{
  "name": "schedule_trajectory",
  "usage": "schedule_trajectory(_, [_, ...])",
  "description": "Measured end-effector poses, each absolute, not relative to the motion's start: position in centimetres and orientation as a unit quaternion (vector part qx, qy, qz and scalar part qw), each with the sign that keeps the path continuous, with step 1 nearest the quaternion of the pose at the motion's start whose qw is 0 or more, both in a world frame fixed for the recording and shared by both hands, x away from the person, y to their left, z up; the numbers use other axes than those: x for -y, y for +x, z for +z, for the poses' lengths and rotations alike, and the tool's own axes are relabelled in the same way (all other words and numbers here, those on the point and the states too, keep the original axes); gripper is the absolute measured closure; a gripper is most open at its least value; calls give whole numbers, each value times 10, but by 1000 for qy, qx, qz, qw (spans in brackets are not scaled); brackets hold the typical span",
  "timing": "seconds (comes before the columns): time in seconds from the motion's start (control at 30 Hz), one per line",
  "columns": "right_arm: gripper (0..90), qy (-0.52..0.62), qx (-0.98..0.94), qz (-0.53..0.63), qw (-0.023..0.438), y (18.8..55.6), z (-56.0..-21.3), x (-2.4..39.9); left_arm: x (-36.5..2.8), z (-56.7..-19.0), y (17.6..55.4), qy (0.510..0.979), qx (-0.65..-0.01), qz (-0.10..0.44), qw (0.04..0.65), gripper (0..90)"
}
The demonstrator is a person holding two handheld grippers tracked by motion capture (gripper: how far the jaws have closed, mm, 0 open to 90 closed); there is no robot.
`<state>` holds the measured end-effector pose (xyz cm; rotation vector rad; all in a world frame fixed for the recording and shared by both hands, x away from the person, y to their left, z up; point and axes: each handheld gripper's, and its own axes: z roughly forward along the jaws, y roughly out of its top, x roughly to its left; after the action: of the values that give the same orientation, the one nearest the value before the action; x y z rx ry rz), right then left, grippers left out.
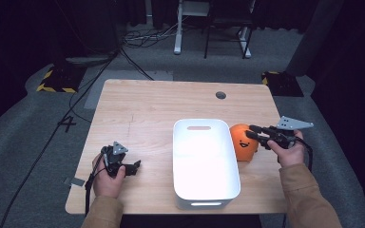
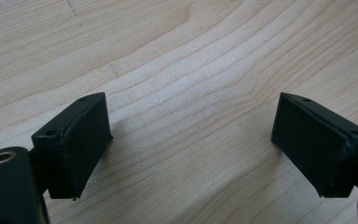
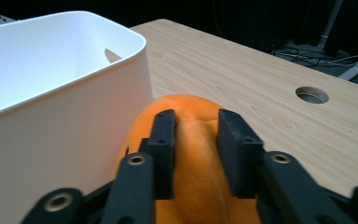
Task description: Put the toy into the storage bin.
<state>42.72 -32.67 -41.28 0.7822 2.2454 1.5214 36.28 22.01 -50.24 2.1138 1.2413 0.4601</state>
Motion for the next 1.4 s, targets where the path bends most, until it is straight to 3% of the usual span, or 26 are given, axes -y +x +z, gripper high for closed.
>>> schedule_trajectory(0.13, [801, 266, -791, 526, 163, 424, -411, 324, -220, -502, 363, 803, -471, 175, 319, 120])
schedule_trajectory(0.23, [823, 266, -786, 535, 161, 422, -408, 324, -220, -502, 363, 804, -471, 176, 319, 120])
schedule_trajectory(0.73, [833, 255, -779, 540, 190, 410, -373, 339, -220, -502, 363, 804, -471, 173, 318, 120])
schedule_trajectory(1.4, [833, 209, -783, 556, 183, 401, -326, 348, -220, -502, 363, 804, -472, 173, 317, 120])
